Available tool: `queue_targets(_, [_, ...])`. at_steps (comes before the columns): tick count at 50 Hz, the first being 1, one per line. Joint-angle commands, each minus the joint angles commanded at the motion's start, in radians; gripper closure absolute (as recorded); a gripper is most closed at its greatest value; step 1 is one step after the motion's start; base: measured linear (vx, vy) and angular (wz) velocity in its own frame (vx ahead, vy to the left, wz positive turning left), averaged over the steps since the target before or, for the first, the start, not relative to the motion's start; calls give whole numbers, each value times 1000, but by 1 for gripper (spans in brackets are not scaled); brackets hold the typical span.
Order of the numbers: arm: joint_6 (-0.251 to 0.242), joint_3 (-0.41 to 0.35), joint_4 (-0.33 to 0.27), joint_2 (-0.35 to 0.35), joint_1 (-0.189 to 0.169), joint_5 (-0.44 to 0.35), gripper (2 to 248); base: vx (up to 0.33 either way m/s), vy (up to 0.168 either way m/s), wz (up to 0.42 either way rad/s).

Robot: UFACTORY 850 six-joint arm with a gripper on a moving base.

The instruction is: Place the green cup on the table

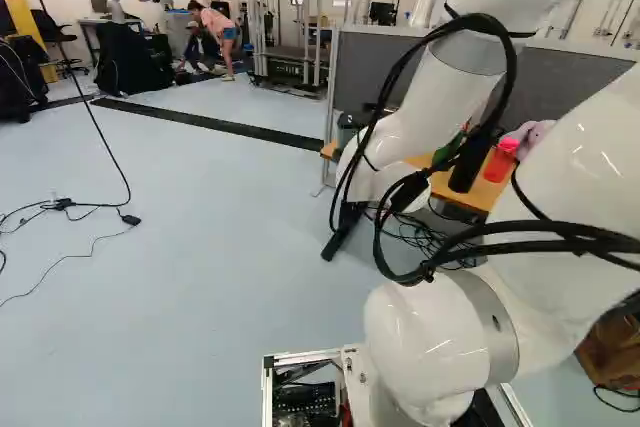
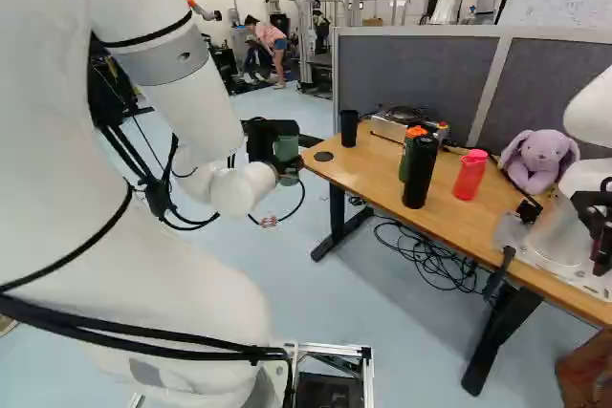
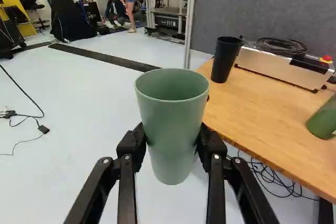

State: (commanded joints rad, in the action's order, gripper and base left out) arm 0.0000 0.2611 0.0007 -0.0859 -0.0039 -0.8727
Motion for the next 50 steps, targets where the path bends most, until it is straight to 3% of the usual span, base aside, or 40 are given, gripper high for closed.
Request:
queue_targets(24, [0, 129, 59, 129, -10, -3, 131, 0, 0, 0])
queue_targets(50, [0, 270, 173, 259, -35, -30, 131, 0, 0, 0])
